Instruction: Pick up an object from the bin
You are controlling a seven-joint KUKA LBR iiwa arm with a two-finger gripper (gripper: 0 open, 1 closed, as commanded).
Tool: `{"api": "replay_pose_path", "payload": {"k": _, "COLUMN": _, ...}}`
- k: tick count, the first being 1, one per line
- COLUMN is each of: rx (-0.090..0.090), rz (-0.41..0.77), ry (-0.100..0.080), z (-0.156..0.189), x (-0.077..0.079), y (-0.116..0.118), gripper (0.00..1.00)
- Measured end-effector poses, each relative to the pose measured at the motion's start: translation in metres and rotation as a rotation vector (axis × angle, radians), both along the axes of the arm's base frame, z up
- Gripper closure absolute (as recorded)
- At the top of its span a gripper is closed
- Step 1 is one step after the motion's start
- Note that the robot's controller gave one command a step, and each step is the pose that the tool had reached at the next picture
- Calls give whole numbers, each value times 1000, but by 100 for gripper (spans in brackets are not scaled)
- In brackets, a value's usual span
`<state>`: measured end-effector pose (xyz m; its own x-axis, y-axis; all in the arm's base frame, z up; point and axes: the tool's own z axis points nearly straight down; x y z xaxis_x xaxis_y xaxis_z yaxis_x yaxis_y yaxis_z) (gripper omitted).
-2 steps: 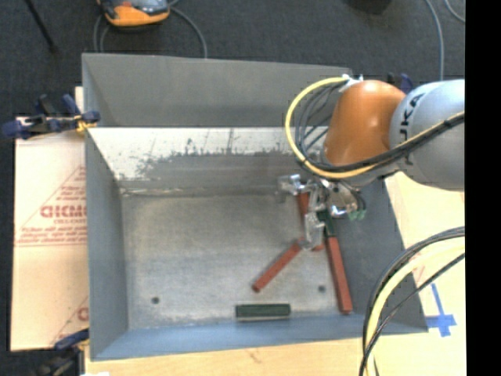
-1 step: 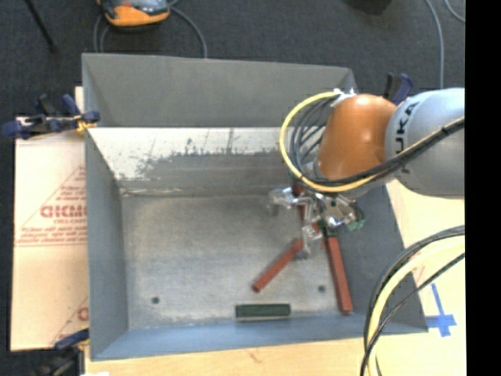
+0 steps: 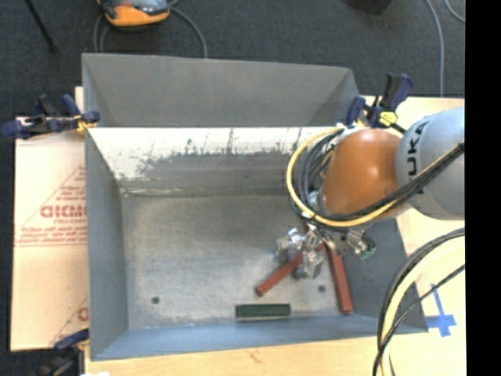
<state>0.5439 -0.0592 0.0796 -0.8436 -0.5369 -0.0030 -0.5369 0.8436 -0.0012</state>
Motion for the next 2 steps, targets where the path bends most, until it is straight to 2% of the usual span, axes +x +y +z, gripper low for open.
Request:
{"api": "replay_pose_path", "payload": {"k": 1, "rx": 0, "rz": 0, "ry": 0, "z": 0, "x": 0, "y": 0, "gripper": 100}}
{"api": "replay_pose_path", "payload": {"k": 2, "rx": 0, "rz": 22, "ry": -1, "z": 147, "x": 77, "y": -43, "gripper": 100}}
